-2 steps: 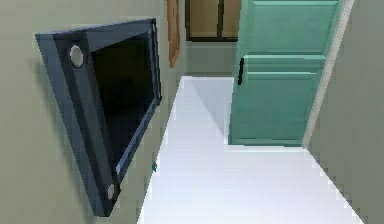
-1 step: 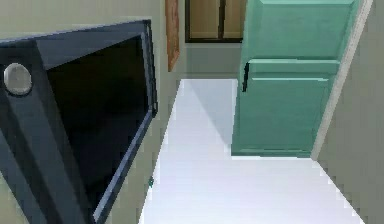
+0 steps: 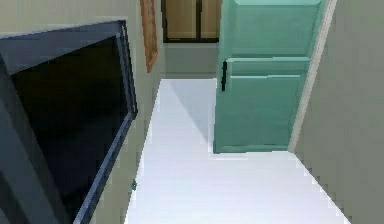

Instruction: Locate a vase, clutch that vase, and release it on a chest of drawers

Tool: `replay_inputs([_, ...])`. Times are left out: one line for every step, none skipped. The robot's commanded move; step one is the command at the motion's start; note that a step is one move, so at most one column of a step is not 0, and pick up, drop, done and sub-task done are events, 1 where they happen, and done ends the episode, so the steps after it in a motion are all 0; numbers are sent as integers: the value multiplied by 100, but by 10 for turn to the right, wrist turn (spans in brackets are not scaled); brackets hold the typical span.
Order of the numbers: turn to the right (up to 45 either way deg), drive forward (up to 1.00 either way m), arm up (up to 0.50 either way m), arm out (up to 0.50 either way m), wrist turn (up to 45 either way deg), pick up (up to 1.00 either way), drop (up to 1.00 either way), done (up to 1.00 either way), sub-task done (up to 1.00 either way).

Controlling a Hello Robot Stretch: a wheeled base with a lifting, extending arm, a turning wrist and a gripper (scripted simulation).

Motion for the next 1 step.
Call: replay_inputs([0, 100, 0, 0, 0, 0, 0, 0, 0])
